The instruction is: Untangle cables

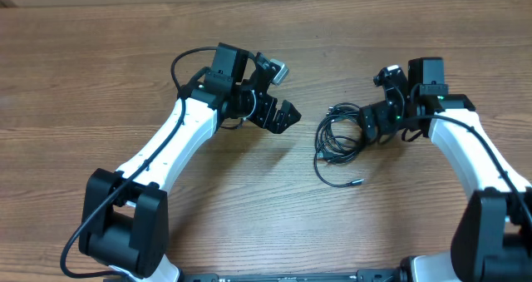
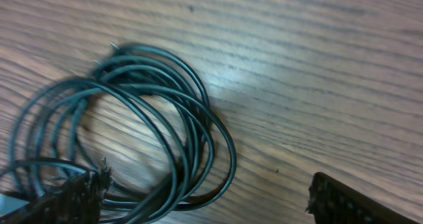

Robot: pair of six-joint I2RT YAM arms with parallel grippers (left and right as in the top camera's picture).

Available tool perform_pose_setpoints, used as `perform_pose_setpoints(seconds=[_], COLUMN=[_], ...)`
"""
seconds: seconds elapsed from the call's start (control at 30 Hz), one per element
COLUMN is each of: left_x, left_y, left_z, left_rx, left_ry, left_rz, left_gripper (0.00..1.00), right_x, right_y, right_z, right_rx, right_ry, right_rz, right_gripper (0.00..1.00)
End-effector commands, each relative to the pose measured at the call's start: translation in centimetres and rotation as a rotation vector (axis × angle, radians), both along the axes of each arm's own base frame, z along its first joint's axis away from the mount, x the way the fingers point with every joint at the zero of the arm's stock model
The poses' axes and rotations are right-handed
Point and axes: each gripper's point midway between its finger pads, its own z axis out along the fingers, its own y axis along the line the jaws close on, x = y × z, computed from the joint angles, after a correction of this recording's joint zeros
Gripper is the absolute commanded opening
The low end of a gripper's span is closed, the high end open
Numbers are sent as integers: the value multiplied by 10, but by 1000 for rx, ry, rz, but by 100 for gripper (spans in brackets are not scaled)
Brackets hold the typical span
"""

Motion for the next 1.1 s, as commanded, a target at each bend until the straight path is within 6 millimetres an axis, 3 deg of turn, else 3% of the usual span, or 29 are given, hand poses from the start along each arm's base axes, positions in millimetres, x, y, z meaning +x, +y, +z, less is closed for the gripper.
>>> perform_pose_setpoints(seconds=[0.0, 0.1, 0.2, 0.43, 0.7, 1.07], left_x=[1, 1, 1, 1, 1, 1], left_y=[-2, -2, -2, -2, -2, -2], left_z=[13, 13, 13, 13, 13, 13], left_rx=[-22, -22, -22, -22, -22, -22], left_ry=[-20, -20, -20, -20, -20, -20], left_rz=[-5, -5, -5, -5, -5, -5], left_gripper=[100, 100, 100, 100, 100, 100], right_x=[10, 14, 16, 14, 21, 30], right_y=[-15, -15, -16, -21, -24, -39], right_z=[0, 4, 7, -13, -36, -39], right_rx=[-40, 6, 41, 14, 5, -74], right_ry=[-31, -68, -99, -73, -54, -70], right_rz=[54, 116, 178, 255, 258, 232], right_gripper=[92, 86, 86, 85, 76, 72])
